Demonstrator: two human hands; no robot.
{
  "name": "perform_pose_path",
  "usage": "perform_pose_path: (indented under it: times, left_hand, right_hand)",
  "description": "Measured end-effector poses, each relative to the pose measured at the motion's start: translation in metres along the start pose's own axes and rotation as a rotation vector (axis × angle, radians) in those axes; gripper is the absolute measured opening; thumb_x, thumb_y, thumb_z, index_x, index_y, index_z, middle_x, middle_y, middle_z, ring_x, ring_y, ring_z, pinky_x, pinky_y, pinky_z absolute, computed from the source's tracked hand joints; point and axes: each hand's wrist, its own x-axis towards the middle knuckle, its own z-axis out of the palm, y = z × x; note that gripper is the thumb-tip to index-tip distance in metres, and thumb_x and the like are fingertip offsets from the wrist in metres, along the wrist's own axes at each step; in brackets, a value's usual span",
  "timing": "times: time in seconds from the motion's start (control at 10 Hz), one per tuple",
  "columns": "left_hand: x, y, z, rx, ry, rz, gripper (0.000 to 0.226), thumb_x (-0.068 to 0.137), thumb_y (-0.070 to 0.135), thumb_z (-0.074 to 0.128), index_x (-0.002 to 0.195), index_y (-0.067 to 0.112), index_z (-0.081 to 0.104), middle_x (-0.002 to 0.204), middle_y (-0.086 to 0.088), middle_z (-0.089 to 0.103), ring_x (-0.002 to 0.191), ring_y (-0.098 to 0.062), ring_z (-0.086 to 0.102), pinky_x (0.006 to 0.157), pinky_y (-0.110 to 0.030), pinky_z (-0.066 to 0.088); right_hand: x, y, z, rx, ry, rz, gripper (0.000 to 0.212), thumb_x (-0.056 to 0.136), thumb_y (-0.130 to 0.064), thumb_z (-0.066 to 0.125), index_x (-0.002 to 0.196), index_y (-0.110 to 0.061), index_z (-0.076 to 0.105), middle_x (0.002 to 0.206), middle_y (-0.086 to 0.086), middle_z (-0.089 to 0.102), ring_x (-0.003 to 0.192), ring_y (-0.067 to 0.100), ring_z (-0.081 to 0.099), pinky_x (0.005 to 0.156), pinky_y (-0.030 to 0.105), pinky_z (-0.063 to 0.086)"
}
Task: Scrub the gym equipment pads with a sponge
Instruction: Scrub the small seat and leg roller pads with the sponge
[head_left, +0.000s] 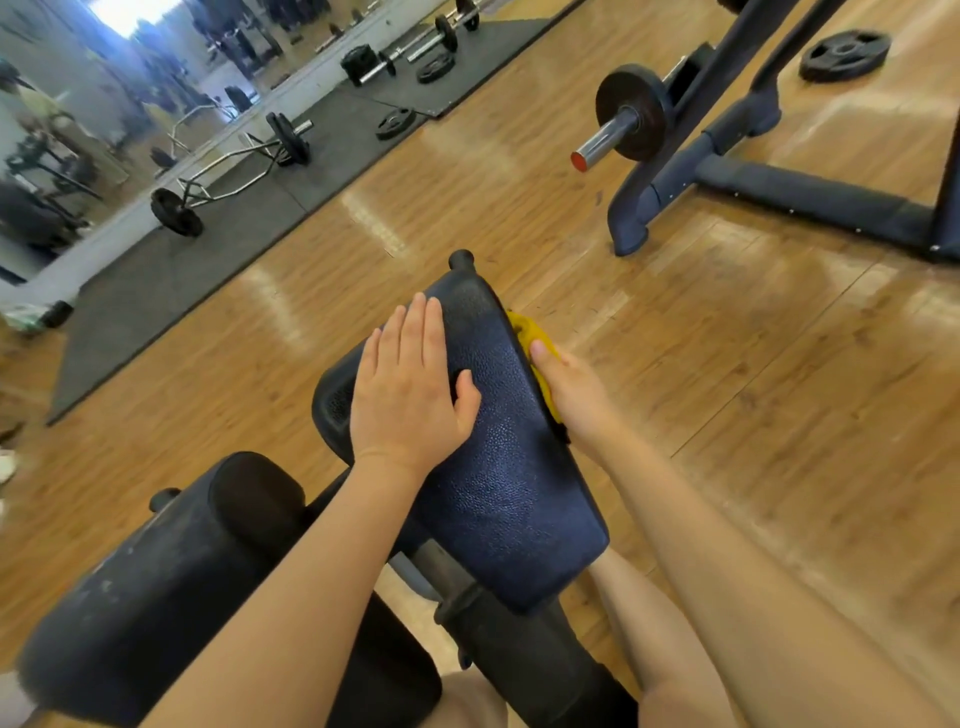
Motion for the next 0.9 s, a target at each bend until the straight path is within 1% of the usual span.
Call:
perform_pose_path:
  times: [0.1,0.2,0.3,0.4,0.5,0.6,0.7,0.8,0.9]
  left_hand:
    - [-0.001,0.000,-0.001,0.003,-0.014,-0.003,0.069,0.085,0.037,0.036,0.139,-0.006,0.039,0.140,-0.024,0.045,0.127,-0.039,0.046,0.105,-0.049,0.039]
    - [-0.001,0.000,-0.002,0.001,-0.021,-0.011,0.069,0.086,0.037,0.035,0.139,-0.006,0.037,0.141,-0.024,0.044,0.128,-0.039,0.045,0.106,-0.049,0.038]
    - [-0.001,0.001,-0.003,0.006,-0.032,-0.013,0.070,0.086,0.038,0.034,0.140,-0.006,0.036,0.142,-0.024,0.043,0.128,-0.039,0.044,0.107,-0.049,0.037]
    - [-0.001,0.000,-0.002,0.009,-0.025,-0.012,0.069,0.086,0.038,0.035,0.140,-0.006,0.036,0.142,-0.024,0.044,0.128,-0.039,0.044,0.107,-0.049,0.037]
    - [-0.001,0.000,-0.001,0.006,-0.014,-0.011,0.069,0.086,0.037,0.036,0.140,-0.006,0.037,0.141,-0.024,0.044,0.127,-0.039,0.045,0.106,-0.049,0.038]
    - [-0.001,0.000,0.000,0.008,0.000,-0.011,0.069,0.085,0.037,0.037,0.139,-0.005,0.038,0.140,-0.023,0.045,0.127,-0.038,0.046,0.105,-0.049,0.039]
    - [-0.001,0.000,0.001,0.003,0.014,-0.011,0.069,0.084,0.037,0.037,0.138,-0.005,0.040,0.139,-0.023,0.047,0.126,-0.038,0.047,0.104,-0.048,0.041]
    - [-0.001,-0.001,0.002,0.003,0.022,-0.005,0.068,0.084,0.037,0.038,0.137,-0.006,0.041,0.139,-0.023,0.047,0.125,-0.038,0.048,0.103,-0.048,0.041]
    - [-0.001,-0.001,0.002,0.004,0.029,0.006,0.068,0.085,0.037,0.038,0.137,-0.006,0.041,0.138,-0.023,0.048,0.125,-0.038,0.048,0.103,-0.048,0.041]
  right_hand:
    - [-0.034,0.024,-0.014,-0.064,0.030,0.073,0.021,0.099,-0.027,0.039,0.112,-0.026,0.056,0.109,-0.005,0.062,0.093,0.001,0.056,0.075,0.005,0.042]
    - [-0.059,0.046,-0.026,-0.066,0.068,0.143,0.020,0.098,-0.025,0.041,0.108,-0.027,0.058,0.107,-0.006,0.062,0.095,0.005,0.055,0.074,0.001,0.041]
    - [-0.069,0.059,-0.036,-0.053,0.092,0.189,0.018,0.096,-0.025,0.043,0.099,-0.029,0.060,0.100,-0.008,0.063,0.099,0.012,0.056,0.083,0.017,0.044]
    - [-0.065,0.057,-0.040,0.021,0.051,0.176,0.023,0.096,-0.025,0.041,0.104,-0.026,0.063,0.107,-0.006,0.066,0.096,0.008,0.061,0.089,0.019,0.047]
    - [-0.049,0.042,-0.033,0.209,0.019,0.127,0.034,0.098,-0.027,0.037,0.120,-0.012,0.058,0.115,-0.006,0.066,0.107,0.007,0.061,0.099,0.023,0.044]
    - [-0.022,0.016,-0.014,0.201,-0.001,0.052,0.046,0.090,-0.038,0.049,0.126,-0.010,0.055,0.124,0.002,0.061,0.117,0.015,0.056,0.101,0.029,0.042]
    - [-0.005,-0.009,0.004,0.025,0.050,-0.065,0.029,0.095,-0.020,0.050,0.121,-0.010,0.057,0.101,-0.005,0.065,0.088,-0.008,0.061,0.081,0.011,0.046]
    - [-0.016,0.004,0.006,-0.226,0.114,-0.170,0.029,0.094,-0.013,0.051,0.123,-0.011,0.055,0.092,-0.018,0.057,0.075,-0.021,0.052,0.071,0.001,0.038]
    - [-0.050,0.039,-0.005,-0.386,0.216,-0.125,0.028,0.093,-0.011,0.052,0.120,-0.006,0.057,0.090,-0.015,0.057,0.078,-0.009,0.050,0.069,0.002,0.034]
